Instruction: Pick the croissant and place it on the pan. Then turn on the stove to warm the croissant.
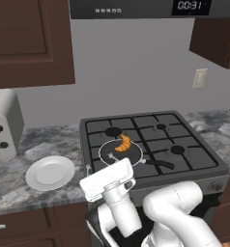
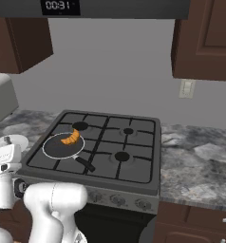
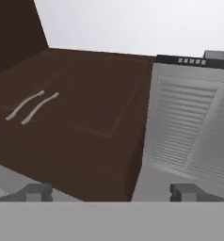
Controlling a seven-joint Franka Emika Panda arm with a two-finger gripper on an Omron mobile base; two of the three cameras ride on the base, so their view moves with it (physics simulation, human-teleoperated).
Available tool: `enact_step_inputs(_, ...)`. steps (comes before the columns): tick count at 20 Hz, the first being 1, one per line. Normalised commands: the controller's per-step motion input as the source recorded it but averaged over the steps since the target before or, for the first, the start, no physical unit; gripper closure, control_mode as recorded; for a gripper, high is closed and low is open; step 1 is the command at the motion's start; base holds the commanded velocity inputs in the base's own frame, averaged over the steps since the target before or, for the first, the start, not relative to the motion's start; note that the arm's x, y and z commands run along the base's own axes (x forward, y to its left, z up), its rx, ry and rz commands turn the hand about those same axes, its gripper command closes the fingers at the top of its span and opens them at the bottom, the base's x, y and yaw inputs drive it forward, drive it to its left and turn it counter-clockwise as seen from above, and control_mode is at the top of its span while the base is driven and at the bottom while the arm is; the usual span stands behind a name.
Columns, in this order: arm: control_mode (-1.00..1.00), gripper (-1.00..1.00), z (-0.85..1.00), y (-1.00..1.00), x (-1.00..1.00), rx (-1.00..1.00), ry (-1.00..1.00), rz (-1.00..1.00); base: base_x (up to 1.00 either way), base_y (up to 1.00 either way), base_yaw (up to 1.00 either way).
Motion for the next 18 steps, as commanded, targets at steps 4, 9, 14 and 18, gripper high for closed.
enact_step_inputs(4, -1.0, -1.0, -0.1, 0.06, -1.0, 0.47, 0.21, 0.14, 0.0, 0.0, 0.0)
enact_step_inputs(9, -1.0, -1.0, -0.09, 0.13, -1.0, 0.44, 0.25, 0.15, 0.0, 0.0, 0.0)
enact_step_inputs(14, -1.0, -1.0, -0.09, 0.0, -1.0, 0.49, 0.31, 0.16, 0.0, 0.0, 0.0)
enact_step_inputs(18, -1.0, -1.0, -0.47, -0.01, -1.0, 0.46, 0.28, 0.13, 0.0, 0.0, 0.0)
